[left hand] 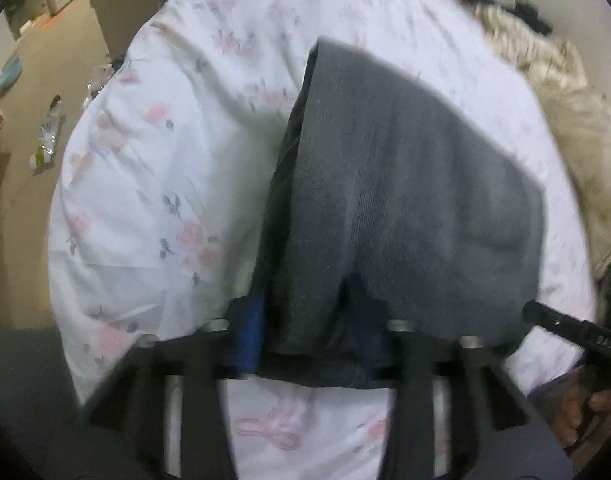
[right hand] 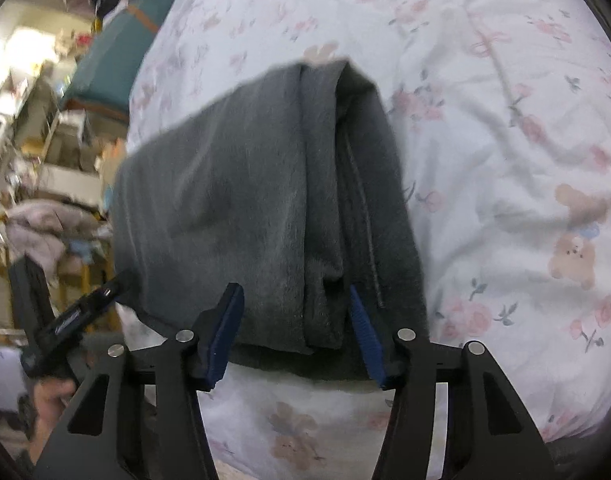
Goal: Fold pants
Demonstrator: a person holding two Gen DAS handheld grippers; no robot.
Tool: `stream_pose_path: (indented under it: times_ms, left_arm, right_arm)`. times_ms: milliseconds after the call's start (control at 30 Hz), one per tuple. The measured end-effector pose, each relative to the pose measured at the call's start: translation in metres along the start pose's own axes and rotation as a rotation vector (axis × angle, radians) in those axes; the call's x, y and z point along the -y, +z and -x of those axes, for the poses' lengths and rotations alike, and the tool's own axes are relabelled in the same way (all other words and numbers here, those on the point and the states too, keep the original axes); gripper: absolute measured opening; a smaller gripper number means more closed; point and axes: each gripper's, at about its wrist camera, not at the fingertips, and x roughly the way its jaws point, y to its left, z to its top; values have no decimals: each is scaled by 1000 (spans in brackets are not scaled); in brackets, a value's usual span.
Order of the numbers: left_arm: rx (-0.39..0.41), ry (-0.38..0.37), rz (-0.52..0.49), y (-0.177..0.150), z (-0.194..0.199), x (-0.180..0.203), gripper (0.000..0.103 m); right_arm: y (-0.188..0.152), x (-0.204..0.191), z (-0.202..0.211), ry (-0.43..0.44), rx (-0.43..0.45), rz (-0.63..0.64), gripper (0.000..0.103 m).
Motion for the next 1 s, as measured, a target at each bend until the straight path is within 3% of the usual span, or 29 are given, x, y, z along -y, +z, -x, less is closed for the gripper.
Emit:
stream_pose_path:
  times_ms: [33,100,133,233,300,433,500,567,633,667,767,833,867,900,1000]
  left_arm:
    - [18,6,-18,-1,4,3,19]
    - [69,0,-43,0,18,7,14]
    - [104,-25,-60,0,29,10,10]
    - [137,-13,-132,-2,43,18,10]
    - [133,-13,-129,-3,40,18,11]
    - [104,-61,-23,6,36,1,14]
    - [133,-52,18,11,42,-10,19]
    - [150,-96,60,11,45,-17,21]
    - [104,-156,66,10,36,-16,21]
    - [81,-146,51,10,30,-13,21]
    - [71,-73,18,8,18,-8,20]
    - [59,-114,22,9,16,-6,19]
    - [60,-118,13,9,16,-4,15]
    - [72,-108,-8,8,18,-1,10]
    - [86,-91,-74,3,24,10,6]
  right_arm:
    - [-1,-3,-2,-7,-7,22,34]
    - [1,-10,7,-13,39,65,10]
    - [2,-15,20,1,93,93,8]
    - [3,-15,42,36,177,101,7]
    - [1,-13,46,63,178,89,6]
    - [-1,-18,40,24,154,114,6]
    - [-2,-20,37,20,148,107,6]
    - [-1,-18,33,13,134,97,6]
    - [-4,-14,34,16,131,88,6]
    - [-3,-13,33,23,131,77,6]
    - [0,3,30,70,99,-30,14]
    - [1,9,26,74,84,-65,30]
    - [1,10,24,76,77,-74,49]
    - [1,10,22,74,77,-77,54]
    - [0,-3,15,69,57,4,51]
